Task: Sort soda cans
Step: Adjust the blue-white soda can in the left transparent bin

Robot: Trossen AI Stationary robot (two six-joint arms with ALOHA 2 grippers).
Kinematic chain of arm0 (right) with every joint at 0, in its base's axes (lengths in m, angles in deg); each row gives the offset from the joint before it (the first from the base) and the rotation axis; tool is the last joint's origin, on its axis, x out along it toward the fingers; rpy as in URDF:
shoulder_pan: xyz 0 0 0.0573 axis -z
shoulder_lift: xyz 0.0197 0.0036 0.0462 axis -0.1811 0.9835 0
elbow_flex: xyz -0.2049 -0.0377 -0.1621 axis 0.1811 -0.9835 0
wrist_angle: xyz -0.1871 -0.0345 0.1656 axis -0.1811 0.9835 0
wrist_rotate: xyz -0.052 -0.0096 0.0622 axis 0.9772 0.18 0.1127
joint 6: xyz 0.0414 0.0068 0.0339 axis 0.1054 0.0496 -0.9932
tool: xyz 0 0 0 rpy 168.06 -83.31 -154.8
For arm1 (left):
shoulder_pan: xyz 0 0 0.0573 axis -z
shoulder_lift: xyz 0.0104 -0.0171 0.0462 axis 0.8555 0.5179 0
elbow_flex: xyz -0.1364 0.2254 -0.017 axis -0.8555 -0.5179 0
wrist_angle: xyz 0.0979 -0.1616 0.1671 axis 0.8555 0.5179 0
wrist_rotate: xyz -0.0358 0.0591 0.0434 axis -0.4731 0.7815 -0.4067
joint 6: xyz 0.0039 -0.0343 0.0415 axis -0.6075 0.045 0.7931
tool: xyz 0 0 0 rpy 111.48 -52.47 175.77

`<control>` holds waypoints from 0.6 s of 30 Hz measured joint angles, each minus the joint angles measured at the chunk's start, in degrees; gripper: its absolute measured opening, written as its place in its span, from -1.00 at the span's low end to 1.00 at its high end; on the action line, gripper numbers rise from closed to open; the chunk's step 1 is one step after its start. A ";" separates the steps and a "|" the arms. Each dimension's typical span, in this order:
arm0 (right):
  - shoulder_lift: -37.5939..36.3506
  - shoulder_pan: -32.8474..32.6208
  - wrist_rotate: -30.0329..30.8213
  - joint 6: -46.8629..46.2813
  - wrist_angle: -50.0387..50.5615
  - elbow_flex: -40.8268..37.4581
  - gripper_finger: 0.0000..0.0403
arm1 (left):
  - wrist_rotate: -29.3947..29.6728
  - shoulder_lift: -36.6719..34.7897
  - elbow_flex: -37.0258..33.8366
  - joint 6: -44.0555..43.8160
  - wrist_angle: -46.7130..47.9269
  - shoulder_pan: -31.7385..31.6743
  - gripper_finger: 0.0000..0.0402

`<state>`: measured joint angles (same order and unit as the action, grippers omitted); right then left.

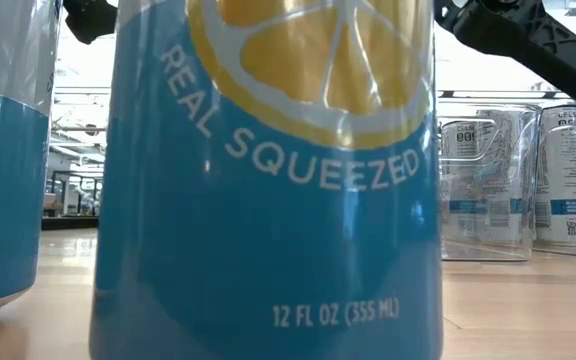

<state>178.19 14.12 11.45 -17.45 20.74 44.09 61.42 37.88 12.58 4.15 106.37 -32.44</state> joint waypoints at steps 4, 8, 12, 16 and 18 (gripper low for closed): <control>0.00 0.00 0.01 0.02 -0.16 0.05 0.71 | 0.00 0.00 -0.01 -0.01 0.00 0.00 0.94; 0.00 -0.02 0.01 1.33 0.02 0.08 0.73 | 0.00 0.00 -0.04 -0.04 0.00 0.00 0.94; 0.00 -0.02 0.01 1.64 -0.01 0.08 0.73 | 0.00 0.00 -0.04 -0.13 -0.02 0.02 0.94; 0.00 -0.04 0.03 0.94 0.03 0.08 0.75 | -0.02 0.00 -0.04 -0.13 -0.02 0.02 0.94; 0.00 -0.04 0.01 0.92 0.32 0.08 0.79 | 0.00 0.00 -0.04 -0.13 -0.02 0.02 0.94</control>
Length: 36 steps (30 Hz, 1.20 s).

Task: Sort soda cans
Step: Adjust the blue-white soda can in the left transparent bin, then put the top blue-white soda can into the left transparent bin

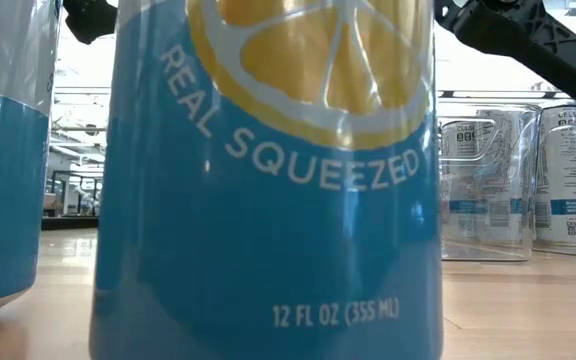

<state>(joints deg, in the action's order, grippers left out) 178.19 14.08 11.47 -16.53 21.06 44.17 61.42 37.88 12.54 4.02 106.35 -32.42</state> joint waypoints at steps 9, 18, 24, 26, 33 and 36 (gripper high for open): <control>-3.95 0.00 0.04 -0.66 5.56 -0.02 0.98 | 0.00 0.02 0.00 0.13 -0.02 0.00 0.94; -11.95 0.00 2.18 -2.43 6.96 -0.02 0.96 | 0.11 0.06 0.00 0.24 0.00 0.00 0.94; -13.92 2.57 7.53 -20.12 16.12 0.02 0.95 | 0.53 0.26 0.00 0.33 0.31 -0.04 0.94; -13.97 4.36 7.54 -23.18 20.17 0.02 0.95 | 1.12 0.28 0.00 0.31 0.22 -0.07 0.94; -13.97 11.22 3.01 -21.19 22.83 0.00 0.95 | 5.11 0.30 0.00 1.79 -0.12 -0.07 0.94; -13.71 14.38 1.74 -20.51 23.98 0.00 0.95 | 7.66 0.30 0.00 1.77 -0.24 -0.07 0.94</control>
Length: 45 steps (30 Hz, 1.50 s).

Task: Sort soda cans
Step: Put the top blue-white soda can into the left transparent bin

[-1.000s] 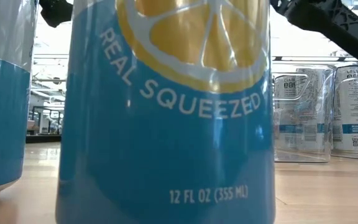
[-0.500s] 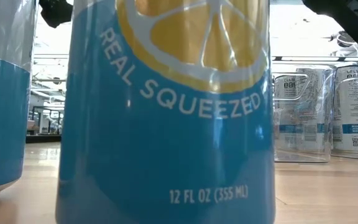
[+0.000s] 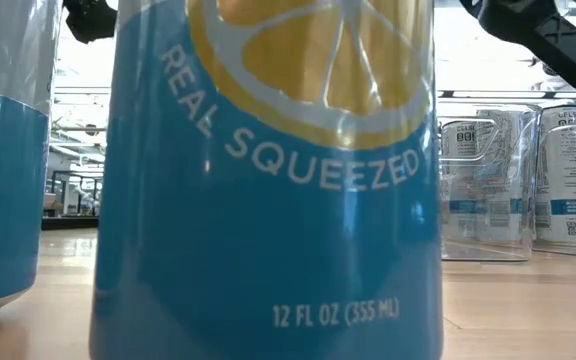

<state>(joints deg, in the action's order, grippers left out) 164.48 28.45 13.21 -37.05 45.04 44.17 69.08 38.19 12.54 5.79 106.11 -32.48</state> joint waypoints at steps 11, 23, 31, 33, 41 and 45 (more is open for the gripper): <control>2.83 5.29 -8.32 6.13 -0.16 -0.07 0.95 | 8.60 -0.02 0.00 -0.06 -0.02 -0.02 0.94; 6.70 5.40 -9.35 9.20 -2.20 -0.07 0.95 | 9.69 -0.02 0.00 -0.02 0.20 -0.15 0.94; 10.45 5.53 -10.42 10.74 -1.95 -0.10 0.85 | 9.78 -0.02 0.00 0.02 0.23 -0.09 0.94; 10.45 5.55 -10.37 10.74 -2.16 -0.09 0.72 | 9.75 -0.02 0.00 0.06 0.26 -0.09 0.94; 10.23 5.24 -10.31 11.97 -0.83 -0.02 0.37 | 9.41 -0.02 0.00 0.47 0.57 -0.09 0.94; 7.79 4.52 -10.52 12.21 1.79 -0.20 0.37 | 9.39 -0.02 0.00 0.50 1.13 -0.09 0.94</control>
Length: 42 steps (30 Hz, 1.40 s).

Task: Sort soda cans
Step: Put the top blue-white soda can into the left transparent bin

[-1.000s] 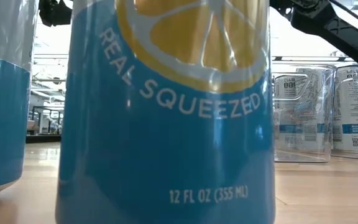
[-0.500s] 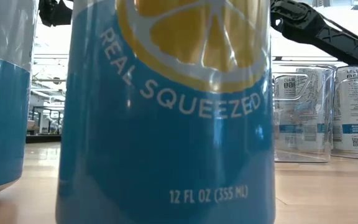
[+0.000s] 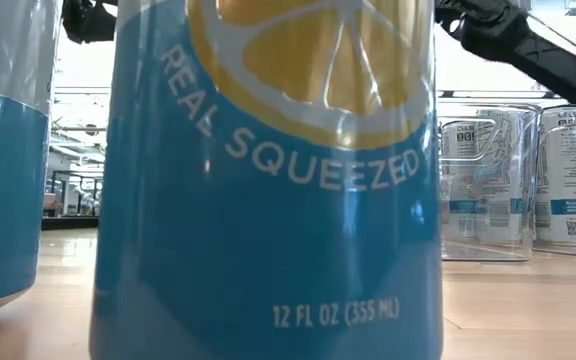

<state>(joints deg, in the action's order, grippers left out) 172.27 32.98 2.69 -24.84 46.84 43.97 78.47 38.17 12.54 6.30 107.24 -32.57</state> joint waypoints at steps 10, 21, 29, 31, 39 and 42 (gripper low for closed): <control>-13.48 -4.31 2.44 0.01 -0.84 0.15 0.37 | 0.16 0.00 0.00 -0.07 2.16 0.00 0.94; -15.05 -15.72 2.32 7.70 -2.06 0.13 0.39 | 3.95 0.00 0.00 1.44 2.39 -0.02 0.94; -7.85 -16.45 -0.09 9.09 -4.07 0.15 0.39 | 4.14 0.00 0.00 1.43 2.37 -0.02 0.94; -6.08 -16.45 -0.20 9.61 -4.42 0.15 0.39 | 4.12 0.00 0.00 1.39 2.35 -0.02 0.94; -1.24 -15.75 0.04 13.15 -6.94 0.15 0.40 | 4.01 0.00 0.00 1.33 2.32 -0.02 0.94; 0.20 -15.20 0.03 13.52 -7.83 0.15 0.40 | 3.89 0.00 0.00 1.31 2.30 -0.02 0.94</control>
<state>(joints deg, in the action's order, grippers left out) 172.47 17.78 2.72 -11.32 39.01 44.12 82.36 38.17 12.54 7.61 109.54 -32.59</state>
